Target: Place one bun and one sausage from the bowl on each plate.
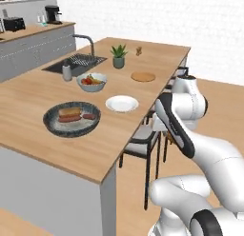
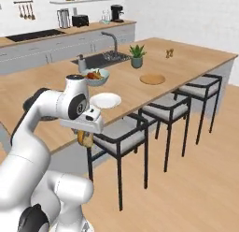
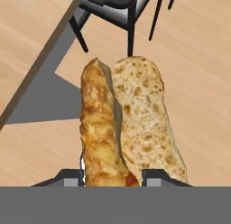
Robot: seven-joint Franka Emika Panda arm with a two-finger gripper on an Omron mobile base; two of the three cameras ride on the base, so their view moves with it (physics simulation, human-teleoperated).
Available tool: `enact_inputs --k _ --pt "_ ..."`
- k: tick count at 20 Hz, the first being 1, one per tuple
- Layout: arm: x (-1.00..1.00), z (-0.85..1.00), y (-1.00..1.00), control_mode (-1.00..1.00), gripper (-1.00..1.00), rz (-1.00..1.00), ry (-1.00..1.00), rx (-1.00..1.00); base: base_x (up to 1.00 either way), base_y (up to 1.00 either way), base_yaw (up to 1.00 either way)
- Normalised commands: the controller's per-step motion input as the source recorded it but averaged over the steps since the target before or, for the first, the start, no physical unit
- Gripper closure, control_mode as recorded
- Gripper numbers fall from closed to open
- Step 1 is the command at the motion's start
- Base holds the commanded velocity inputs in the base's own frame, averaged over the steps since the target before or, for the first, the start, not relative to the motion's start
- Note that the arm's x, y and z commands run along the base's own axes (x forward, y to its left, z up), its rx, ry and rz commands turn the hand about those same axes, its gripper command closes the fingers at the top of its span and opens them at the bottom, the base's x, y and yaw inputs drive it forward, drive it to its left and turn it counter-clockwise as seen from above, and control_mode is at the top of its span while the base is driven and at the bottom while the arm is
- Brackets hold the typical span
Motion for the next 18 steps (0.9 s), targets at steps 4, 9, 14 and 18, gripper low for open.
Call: enact_inputs --k 4,9,14,18 --pt "0.0 0.0 0.0 1.0 1.0 0.0 0.0 0.0 0.53 -0.62 0.7" --pt "0.0 0.0 0.0 1.0 1.0 0.0 0.0 0.0 0.11 -0.83 0.68" --pt "0.0 0.0 0.0 1.0 1.0 0.0 0.0 0.0 0.0 -0.86 0.68" --pt "0.0 0.0 0.0 1.0 1.0 0.0 0.0 0.0 0.01 -0.98 0.6"
